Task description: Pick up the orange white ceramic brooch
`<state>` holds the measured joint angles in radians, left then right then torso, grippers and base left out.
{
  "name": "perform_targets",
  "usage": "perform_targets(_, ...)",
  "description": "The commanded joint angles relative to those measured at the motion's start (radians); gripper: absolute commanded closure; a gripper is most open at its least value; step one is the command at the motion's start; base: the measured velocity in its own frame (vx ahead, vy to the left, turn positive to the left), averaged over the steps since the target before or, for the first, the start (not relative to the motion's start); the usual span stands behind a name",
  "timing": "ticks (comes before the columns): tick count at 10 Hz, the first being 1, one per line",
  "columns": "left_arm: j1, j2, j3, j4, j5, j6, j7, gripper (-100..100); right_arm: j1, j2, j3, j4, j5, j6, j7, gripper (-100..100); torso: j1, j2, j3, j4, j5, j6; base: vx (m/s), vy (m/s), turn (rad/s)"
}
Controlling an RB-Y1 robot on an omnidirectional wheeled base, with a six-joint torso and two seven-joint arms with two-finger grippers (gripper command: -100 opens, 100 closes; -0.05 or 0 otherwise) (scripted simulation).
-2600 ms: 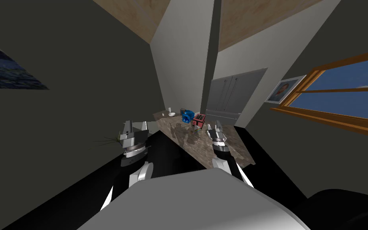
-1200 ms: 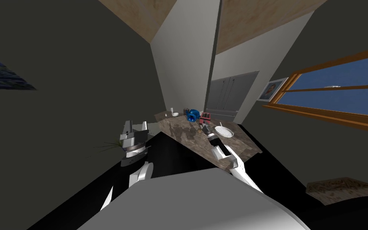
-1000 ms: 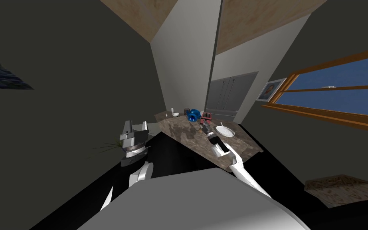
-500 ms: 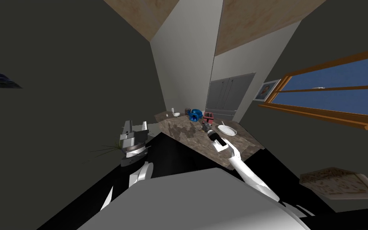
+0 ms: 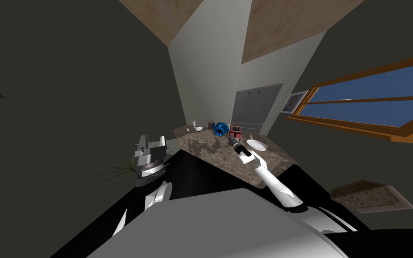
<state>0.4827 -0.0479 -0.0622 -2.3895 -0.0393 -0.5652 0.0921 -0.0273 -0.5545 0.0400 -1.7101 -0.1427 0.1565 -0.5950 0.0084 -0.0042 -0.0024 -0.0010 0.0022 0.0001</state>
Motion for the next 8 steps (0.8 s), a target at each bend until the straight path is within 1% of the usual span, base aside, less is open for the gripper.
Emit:
perform_targets(1, 0.000, 0.000, 0.000, 0.000, 0.000, 0.000, 0.000, 0, -0.014, -0.018, -0.004, 0.014, -0.006, 0.050, -0.031, -100, 0.000, 0.000, 0.000, 0.000, 0.000, 0.000, 0.024, 0.117, -0.047)
perform_targets(2, 0.000, 0.000, 0.000, 0.000, 0.000, 0.000, 0.000, 0, -0.014, -0.018, -0.004, 0.014, -0.006, 0.064, -0.031, -100, -0.001, 0.001, 0.000, 0.000, 0.000, 0.000, 0.007, 0.042, 0.004)
perform_targets(3, 0.000, 0.000, 0.000, 0.000, 0.000, 0.000, 0.000, 0, -0.058, -0.049, -0.008, 0.067, -0.018, 0.102, -0.077, -100, -0.005, 0.002, 0.001, 0.000, -0.001, 0.000, 0.027, 0.075, -0.092)
perform_targets(4, 0.000, 0.000, 0.000, 0.000, 0.000, 0.000, 0.000, 0, -0.058, -0.049, -0.008, 0.067, -0.018, 0.128, -0.077, -100, -0.005, 0.001, 0.001, 0.000, -0.001, 0.000, 0.034, 0.090, -0.054)
perform_targets(5, 0.000, 0.000, 0.000, 0.000, 0.000, 0.000, 0.000, 0, -0.100, -0.079, -0.012, 0.107, -0.031, 0.159, -0.118, -100, -0.004, 0.001, 0.000, 0.000, -0.001, 0.000, 0.071, 0.135, -0.103)
perform_targets(6, 0.000, 0.000, 0.000, 0.000, 0.000, 0.000, 0.000, 0, -0.102, -0.079, -0.012, 0.119, -0.031, 0.195, -0.122, -100, -0.001, -0.002, -0.001, 0.000, 0.000, 0.000, 0.049, 0.126, -0.042)
perform_targets(7, 0.000, 0.000, 0.000, 0.000, 0.000, 0.000, 0.000, 0, -0.146, -0.106, -0.017, 0.153, -0.045, 0.233, -0.160, -100, -0.001, -0.001, -0.001, 0.000, 0.000, 0.000, 0.015, 0.138, -0.076)
perform_targets(8, 0.000, 0.000, 0.000, 0.000, 0.000, 0.000, 0.000, 0, -0.146, -0.106, -0.017, 0.179, -0.045, 0.259, -0.167, -100, 0.000, 0.000, 0.000, 0.000, 0.000, 0.000, 0.023, 0.115, -0.053)
